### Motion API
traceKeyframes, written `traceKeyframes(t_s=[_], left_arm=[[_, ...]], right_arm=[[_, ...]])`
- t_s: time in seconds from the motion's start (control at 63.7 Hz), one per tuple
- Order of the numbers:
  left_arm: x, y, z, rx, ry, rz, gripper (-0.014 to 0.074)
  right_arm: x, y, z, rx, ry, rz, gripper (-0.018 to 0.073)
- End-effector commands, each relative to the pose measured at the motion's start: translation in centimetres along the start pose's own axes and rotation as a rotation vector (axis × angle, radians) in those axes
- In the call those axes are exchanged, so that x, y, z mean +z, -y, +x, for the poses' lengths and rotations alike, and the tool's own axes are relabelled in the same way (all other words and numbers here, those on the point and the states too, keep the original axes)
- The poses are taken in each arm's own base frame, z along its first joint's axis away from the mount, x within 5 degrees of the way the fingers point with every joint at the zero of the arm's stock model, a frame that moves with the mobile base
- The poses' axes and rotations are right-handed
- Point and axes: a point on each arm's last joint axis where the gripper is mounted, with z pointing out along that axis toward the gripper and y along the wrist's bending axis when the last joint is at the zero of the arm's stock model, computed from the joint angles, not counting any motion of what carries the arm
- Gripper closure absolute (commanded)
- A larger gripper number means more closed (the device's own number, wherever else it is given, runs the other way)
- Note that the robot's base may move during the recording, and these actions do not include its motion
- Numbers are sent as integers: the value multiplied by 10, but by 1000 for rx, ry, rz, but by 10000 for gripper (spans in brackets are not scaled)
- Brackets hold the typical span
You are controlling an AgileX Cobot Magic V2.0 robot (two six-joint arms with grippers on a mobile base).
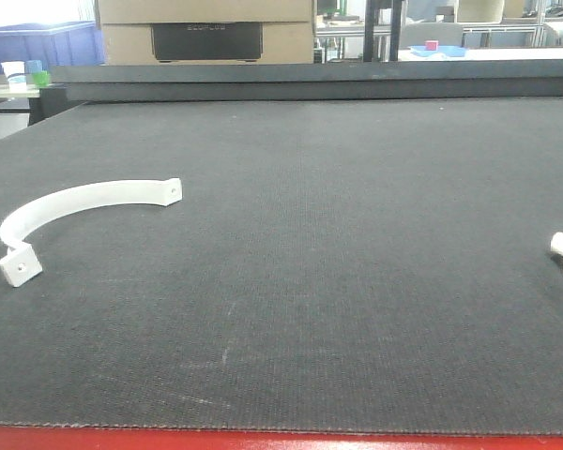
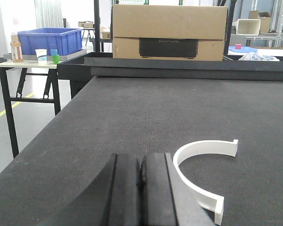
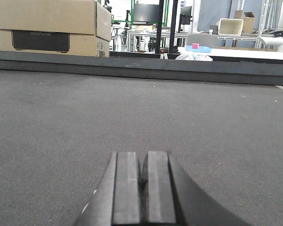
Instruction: Grab PVC pipe and place in blue bin
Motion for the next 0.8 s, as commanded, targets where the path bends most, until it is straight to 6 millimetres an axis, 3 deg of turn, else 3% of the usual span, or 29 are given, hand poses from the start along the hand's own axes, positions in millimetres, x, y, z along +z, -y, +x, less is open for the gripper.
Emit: traceKeyframes(t_s=[0.0, 0.785], left_arm=[[0, 0, -2, -6, 20, 3, 707], [0, 0, -2, -6, 20, 3, 707]], right_arm=[[0, 0, -2, -4, 17, 1, 721], [0, 0, -2, -4, 17, 1, 721]])
